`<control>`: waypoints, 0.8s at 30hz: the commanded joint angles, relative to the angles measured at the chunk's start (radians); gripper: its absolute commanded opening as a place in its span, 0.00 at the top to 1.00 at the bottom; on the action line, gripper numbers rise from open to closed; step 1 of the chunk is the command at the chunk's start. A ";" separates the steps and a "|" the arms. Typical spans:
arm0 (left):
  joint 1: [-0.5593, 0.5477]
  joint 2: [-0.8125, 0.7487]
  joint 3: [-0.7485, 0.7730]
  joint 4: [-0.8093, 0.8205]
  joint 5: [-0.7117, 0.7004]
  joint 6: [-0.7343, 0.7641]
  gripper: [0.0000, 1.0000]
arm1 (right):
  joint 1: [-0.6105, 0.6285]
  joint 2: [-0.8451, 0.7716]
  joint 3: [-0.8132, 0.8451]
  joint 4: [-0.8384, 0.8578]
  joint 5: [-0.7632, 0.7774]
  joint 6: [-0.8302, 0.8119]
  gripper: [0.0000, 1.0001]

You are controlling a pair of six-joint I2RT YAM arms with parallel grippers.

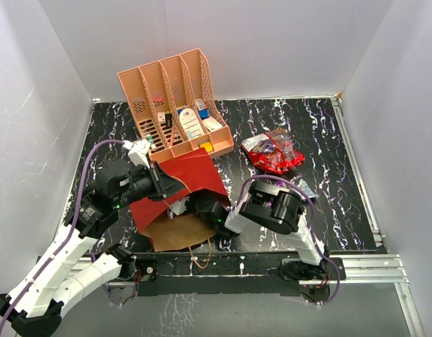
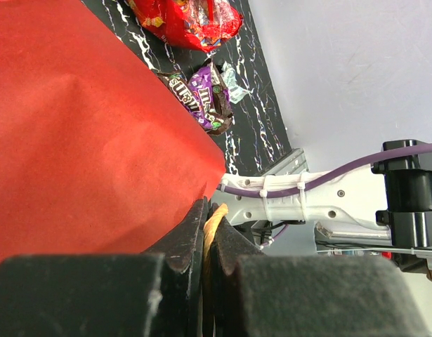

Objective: Take the snacks out of the paper bag
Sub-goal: Take out the snack from the paper bag.

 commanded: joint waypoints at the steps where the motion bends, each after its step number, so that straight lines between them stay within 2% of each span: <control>1: 0.004 -0.009 -0.003 0.012 0.006 0.001 1.00 | 0.004 -0.035 0.000 0.014 -0.049 0.070 0.73; 8: 0.004 0.010 -0.001 0.014 0.006 0.002 1.00 | 0.035 -0.154 -0.088 0.004 -0.092 0.130 0.84; 15: 0.004 0.017 0.006 0.003 -0.005 0.007 1.00 | 0.134 -0.314 -0.240 0.037 -0.071 0.163 0.91; 21: 0.004 0.010 0.012 -0.014 -0.018 0.006 1.00 | 0.236 -0.557 -0.393 -0.008 -0.109 0.252 0.93; 24: 0.004 0.009 0.018 -0.025 -0.022 0.007 1.00 | 0.254 -0.743 -0.447 -0.129 -0.226 0.387 0.93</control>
